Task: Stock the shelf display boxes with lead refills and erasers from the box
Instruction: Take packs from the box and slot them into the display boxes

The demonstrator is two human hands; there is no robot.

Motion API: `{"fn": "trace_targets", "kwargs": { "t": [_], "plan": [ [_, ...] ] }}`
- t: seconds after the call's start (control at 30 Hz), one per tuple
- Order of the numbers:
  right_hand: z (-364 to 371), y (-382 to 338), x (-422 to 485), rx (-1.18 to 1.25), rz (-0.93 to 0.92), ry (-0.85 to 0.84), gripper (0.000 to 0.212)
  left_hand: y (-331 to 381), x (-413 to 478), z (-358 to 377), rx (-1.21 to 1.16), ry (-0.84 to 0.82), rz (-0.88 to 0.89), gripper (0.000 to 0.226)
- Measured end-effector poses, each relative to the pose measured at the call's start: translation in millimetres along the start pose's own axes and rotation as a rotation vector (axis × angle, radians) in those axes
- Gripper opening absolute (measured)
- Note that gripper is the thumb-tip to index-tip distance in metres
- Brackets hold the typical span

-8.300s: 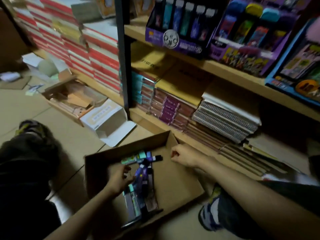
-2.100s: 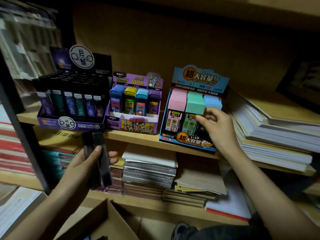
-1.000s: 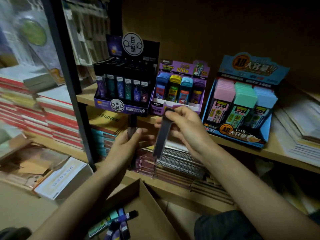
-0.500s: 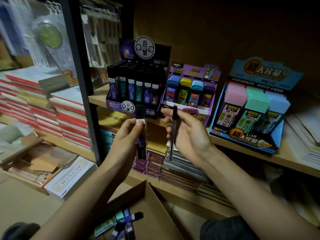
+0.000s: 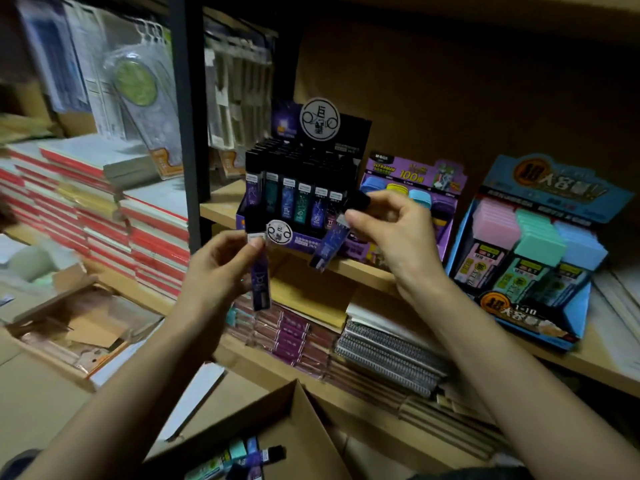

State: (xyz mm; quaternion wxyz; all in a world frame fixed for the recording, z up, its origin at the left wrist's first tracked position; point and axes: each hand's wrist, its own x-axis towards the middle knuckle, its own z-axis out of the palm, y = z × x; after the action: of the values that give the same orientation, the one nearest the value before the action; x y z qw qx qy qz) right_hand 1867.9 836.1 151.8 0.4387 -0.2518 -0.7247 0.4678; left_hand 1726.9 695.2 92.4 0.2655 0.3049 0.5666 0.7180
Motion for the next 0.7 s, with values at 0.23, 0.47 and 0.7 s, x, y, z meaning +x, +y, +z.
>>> {"fn": "trace_targets", "kwargs": {
  "t": [0.23, 0.47, 0.7],
  "plan": [
    [47.4, -11.7, 71.9, -0.053, -0.116, 0.006, 0.020, 9.1, 9.9, -31.3, -0.017, 0.070, 0.001, 0.029],
    [90.0, 9.6, 92.2, -0.240, -0.206, -0.067, 0.019, 7.8, 8.0, -53.2, -0.010, 0.087, -0.022, 0.031],
    [95.7, 8.3, 98.0, -0.200, -0.138, -0.132, 0.019, 3.9, 6.0, -59.4, 0.024, 0.032, -0.042, 0.031]
  ]
}}
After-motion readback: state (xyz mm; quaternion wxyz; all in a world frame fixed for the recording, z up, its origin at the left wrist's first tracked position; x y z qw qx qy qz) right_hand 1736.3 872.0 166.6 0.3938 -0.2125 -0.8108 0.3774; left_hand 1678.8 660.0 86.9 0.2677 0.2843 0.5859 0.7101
